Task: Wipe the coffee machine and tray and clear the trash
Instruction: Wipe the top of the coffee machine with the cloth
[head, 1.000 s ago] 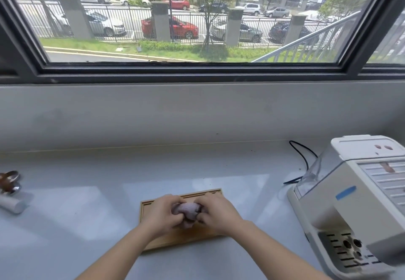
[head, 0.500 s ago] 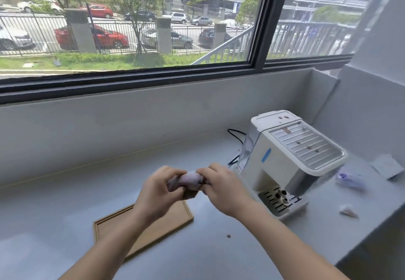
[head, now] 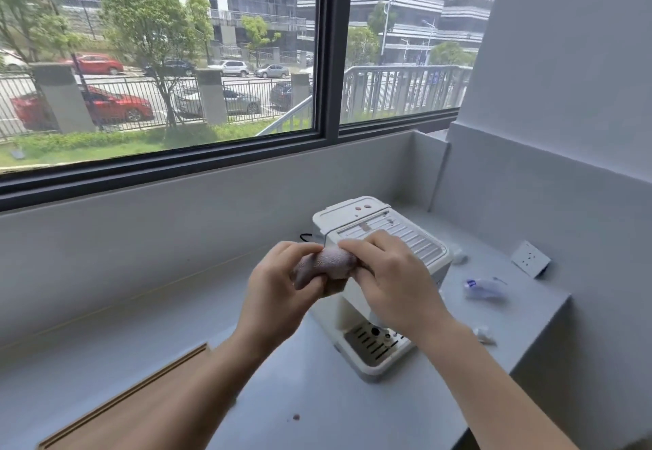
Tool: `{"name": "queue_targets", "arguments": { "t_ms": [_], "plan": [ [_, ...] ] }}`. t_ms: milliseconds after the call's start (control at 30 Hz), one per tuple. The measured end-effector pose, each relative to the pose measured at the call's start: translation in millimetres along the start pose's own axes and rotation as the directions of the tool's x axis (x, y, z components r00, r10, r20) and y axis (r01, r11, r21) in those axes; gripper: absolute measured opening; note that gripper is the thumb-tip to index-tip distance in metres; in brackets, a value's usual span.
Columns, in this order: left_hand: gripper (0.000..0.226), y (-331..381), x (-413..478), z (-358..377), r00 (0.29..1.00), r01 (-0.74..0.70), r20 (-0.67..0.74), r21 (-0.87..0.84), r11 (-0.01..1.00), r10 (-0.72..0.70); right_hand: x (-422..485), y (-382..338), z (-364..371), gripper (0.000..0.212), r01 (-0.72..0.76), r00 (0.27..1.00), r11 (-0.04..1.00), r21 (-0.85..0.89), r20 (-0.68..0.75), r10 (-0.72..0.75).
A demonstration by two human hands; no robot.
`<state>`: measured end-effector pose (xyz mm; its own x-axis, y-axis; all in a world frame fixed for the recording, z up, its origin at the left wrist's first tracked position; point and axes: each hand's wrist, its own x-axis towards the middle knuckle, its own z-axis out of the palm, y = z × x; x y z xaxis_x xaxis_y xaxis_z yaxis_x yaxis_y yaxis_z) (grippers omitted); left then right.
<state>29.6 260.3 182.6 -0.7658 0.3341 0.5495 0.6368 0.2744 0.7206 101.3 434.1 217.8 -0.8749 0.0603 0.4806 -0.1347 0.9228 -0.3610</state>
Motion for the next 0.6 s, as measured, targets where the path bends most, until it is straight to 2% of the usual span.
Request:
{"name": "queue_targets", "arguments": {
  "t_ms": [200,367,467,533,600],
  "plan": [
    [0.037,43,35,88,0.999,-0.037,-0.022,0.041,0.998,0.038,13,89,-45,0.04,-0.053,0.994,0.997,0.05,-0.088,0.057],
    [0.036,47,37,136,1.0,0.008,0.018,0.126,0.992,-0.01,17,144,-47,0.04,-0.021,1.0,0.999,0.047,0.01,0.021],
    [0.035,43,30,151,0.998,-0.033,0.065,0.246,0.969,0.018,12,164,-42,0.043,-0.038,0.997,0.998,0.053,0.076,0.034],
    [0.044,35,24,157,0.996,-0.084,0.056,0.311,0.947,0.07,8,171,-38,0.046,-0.063,0.991,0.995,0.076,0.125,0.053],
    [0.064,23,17,162,0.997,-0.074,0.046,0.334,0.94,0.062,7,170,-32,0.056,-0.059,0.985,0.992,0.113,0.168,0.039]
  ]
}}
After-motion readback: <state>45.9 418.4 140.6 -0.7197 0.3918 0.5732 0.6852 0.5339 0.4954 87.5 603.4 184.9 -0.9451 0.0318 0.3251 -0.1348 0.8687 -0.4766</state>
